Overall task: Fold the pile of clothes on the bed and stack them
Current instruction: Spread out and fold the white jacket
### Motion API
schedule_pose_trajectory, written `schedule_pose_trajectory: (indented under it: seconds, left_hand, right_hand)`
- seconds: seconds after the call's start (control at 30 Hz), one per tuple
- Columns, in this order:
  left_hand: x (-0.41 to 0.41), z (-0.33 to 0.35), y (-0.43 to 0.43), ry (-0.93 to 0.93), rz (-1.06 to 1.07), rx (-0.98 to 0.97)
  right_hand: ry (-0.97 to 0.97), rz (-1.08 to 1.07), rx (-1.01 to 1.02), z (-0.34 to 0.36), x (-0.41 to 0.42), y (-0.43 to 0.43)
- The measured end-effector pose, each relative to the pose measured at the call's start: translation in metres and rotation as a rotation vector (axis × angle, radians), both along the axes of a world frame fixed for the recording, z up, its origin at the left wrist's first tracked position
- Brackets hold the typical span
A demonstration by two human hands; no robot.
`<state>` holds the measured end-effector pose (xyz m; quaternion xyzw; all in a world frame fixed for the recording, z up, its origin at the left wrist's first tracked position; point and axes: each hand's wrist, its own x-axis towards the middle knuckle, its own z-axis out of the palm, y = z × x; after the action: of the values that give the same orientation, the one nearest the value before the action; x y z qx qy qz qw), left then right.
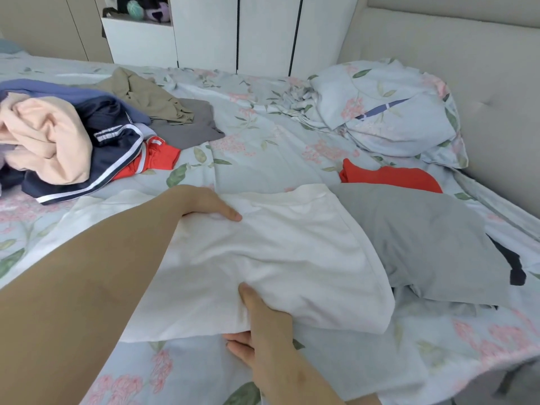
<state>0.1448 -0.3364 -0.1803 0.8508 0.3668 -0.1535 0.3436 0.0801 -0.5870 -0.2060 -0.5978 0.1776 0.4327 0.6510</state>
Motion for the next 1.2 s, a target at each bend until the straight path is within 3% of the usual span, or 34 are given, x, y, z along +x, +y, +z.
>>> schedule_pose_trajectory:
  seconds: [0.1, 0.2, 0.37, 0.53, 0.83, 0.97, 1.07, 1.2]
  left_hand:
    - [-0.004, 0.004, -0.006, -0.002, -0.101, 0.052]
    - [-0.013, 0.007, -0.008, -0.041, -0.106, -0.142]
    - [-0.023, 0.006, -0.008, -0.199, 0.178, -0.382]
    - [-0.044, 0.027, -0.018, -0.265, 0.212, -0.527]
    - [-0.105, 0.115, -0.035, -0.747, 0.384, -0.498]
    - [-0.132, 0.147, -0.050, -0.972, 0.361, -0.532]
    - [-0.152, 0.162, -0.062, -1.055, 0.282, -0.550]
    - [-0.176, 0.177, -0.085, -1.067, 0.131, -0.600]
  right_hand:
    - [-0.039, -0.038, 0.008, -0.010, -0.005, 0.002]
    - [-0.076, -0.095, 0.012, -0.015, -0.008, 0.003]
    - [-0.210, -0.133, 0.138, -0.008, -0.024, 0.014]
    - [-0.207, -0.136, 0.225, -0.008, -0.028, 0.009]
    - [-0.371, -0.182, 0.398, 0.076, 0.017, -0.016]
    - [-0.443, -0.251, 0.469, 0.123, 0.039, -0.021]
    - [-0.537, -0.154, 0.550, 0.148, 0.045, -0.034]
    - [-0.802, 0.227, 0.528, 0.165, 0.038, -0.060]
